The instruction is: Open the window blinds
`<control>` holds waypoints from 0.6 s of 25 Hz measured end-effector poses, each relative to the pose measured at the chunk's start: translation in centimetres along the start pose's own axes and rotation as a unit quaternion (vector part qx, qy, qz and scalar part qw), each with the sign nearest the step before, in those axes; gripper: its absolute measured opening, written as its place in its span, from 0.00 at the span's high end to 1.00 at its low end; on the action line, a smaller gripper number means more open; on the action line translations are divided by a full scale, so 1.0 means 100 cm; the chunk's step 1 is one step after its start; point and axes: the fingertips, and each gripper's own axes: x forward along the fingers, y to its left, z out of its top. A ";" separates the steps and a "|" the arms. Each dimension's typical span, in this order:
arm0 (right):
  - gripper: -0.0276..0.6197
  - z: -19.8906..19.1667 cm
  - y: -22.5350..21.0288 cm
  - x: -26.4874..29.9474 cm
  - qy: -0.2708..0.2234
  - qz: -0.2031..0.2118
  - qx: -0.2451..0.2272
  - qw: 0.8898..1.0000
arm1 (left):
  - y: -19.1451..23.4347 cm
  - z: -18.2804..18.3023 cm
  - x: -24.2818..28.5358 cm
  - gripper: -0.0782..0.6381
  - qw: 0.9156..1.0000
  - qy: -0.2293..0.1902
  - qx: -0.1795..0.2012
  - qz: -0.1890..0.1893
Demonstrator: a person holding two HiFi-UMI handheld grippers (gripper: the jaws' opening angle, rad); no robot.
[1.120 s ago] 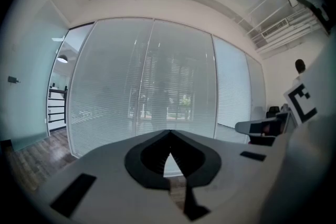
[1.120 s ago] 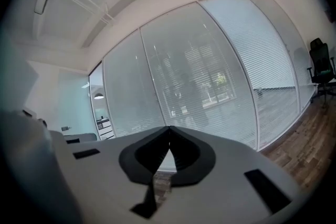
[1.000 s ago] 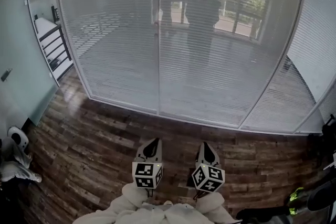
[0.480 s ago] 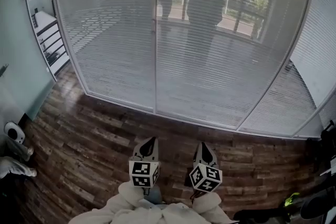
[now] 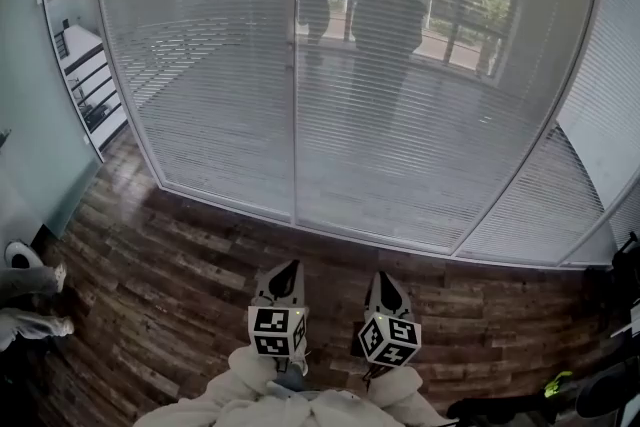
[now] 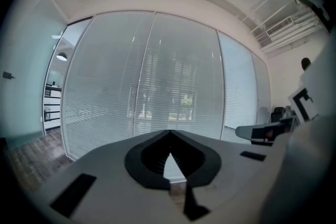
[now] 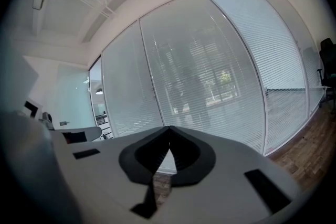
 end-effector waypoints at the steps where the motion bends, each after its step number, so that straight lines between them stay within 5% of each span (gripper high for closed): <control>1: 0.94 0.000 0.000 0.006 0.000 0.000 -0.001 1.000 | 0.003 0.000 0.005 0.89 1.000 0.000 0.000 0.000; 15: 0.94 0.022 0.001 0.122 -0.001 -0.001 0.002 1.000 | 0.055 0.023 0.109 0.89 1.000 0.002 0.003 -0.002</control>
